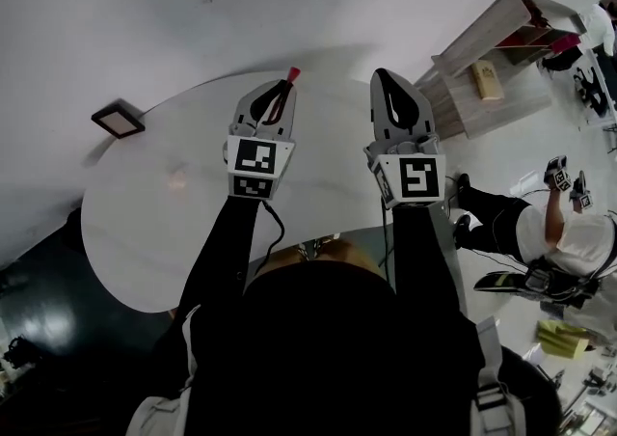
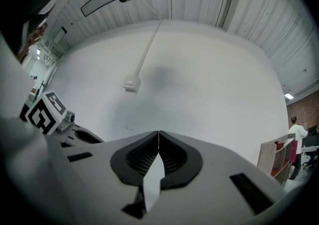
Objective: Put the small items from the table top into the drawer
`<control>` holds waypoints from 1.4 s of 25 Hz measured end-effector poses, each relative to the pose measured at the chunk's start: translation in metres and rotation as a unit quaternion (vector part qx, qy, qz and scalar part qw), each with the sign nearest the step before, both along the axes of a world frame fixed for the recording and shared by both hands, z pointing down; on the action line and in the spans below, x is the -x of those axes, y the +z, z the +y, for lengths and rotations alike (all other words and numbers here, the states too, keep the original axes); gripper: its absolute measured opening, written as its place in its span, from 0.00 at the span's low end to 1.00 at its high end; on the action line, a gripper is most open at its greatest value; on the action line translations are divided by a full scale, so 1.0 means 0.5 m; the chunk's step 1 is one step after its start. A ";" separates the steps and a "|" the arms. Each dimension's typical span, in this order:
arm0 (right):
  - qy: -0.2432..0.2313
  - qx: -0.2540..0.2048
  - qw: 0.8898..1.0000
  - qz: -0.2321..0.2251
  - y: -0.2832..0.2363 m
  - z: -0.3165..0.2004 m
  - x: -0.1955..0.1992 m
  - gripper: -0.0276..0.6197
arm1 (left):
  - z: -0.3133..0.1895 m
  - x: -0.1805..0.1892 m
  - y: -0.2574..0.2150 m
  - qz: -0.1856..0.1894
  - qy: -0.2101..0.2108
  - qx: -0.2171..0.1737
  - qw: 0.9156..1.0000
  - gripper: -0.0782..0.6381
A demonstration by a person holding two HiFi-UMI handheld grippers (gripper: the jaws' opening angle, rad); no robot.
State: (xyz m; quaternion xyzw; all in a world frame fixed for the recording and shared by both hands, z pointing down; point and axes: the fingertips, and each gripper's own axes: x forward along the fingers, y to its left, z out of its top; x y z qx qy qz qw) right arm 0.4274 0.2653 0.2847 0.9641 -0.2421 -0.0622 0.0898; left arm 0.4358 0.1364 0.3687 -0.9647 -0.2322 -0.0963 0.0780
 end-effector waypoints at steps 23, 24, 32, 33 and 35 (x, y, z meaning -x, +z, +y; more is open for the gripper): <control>-0.125 -0.021 0.992 -0.005 -0.005 -0.103 0.002 0.09 | -0.122 0.106 -0.165 0.131 -0.148 0.038 0.980 0.18; -0.143 -0.024 0.989 -0.007 -0.003 -0.124 0.002 0.09 | -0.137 0.117 -0.164 0.131 -0.162 0.034 0.977 0.18; -0.329 -0.042 0.943 -0.007 -0.001 -0.347 0.071 0.09 | -0.301 0.293 -0.180 0.144 -0.342 -0.001 0.929 0.18; -0.346 -0.044 0.937 -0.009 -0.004 -0.371 0.089 0.09 | -0.318 0.319 -0.182 0.146 -0.359 -0.004 0.922 0.18; -0.379 -0.047 0.924 -0.009 -0.005 -0.418 0.125 0.09 | -0.349 0.371 -0.187 0.149 -0.391 -0.010 0.908 0.18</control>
